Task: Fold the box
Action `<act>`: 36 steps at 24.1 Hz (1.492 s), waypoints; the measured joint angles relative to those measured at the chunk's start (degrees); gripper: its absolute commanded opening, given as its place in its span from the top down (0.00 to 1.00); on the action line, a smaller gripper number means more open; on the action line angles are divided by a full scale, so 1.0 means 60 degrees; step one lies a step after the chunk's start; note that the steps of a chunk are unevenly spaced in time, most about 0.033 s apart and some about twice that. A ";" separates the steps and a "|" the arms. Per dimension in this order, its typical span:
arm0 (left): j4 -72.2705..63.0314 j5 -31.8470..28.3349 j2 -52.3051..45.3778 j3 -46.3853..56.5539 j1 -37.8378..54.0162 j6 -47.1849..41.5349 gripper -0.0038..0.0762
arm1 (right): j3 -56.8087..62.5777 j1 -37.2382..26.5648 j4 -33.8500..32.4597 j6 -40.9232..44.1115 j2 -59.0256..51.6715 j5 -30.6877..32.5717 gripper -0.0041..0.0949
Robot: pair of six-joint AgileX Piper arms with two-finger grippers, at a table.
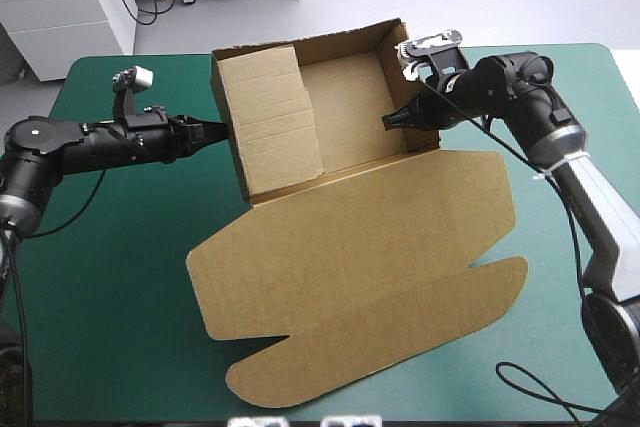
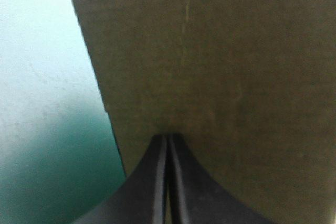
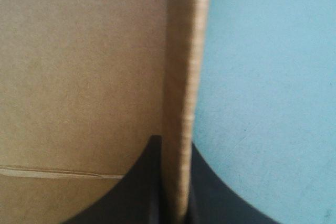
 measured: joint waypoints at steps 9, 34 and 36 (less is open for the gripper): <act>-0.1197 0.0975 0.0003 -0.0476 -0.0040 -0.0009 0.96 | 0.0000 0.0022 -0.0093 0.0039 0.0000 0.0058 0.97; 0.0383 0.1125 -0.0005 -0.0784 -0.0090 -0.0960 0.40 | 0.0000 0.0082 -0.0061 0.0159 0.0000 0.0448 0.97; 0.1249 0.1231 -0.0005 -0.1256 -0.0210 -0.1679 0.40 | 0.0000 0.0149 -0.0052 0.0159 0.0000 0.0440 0.97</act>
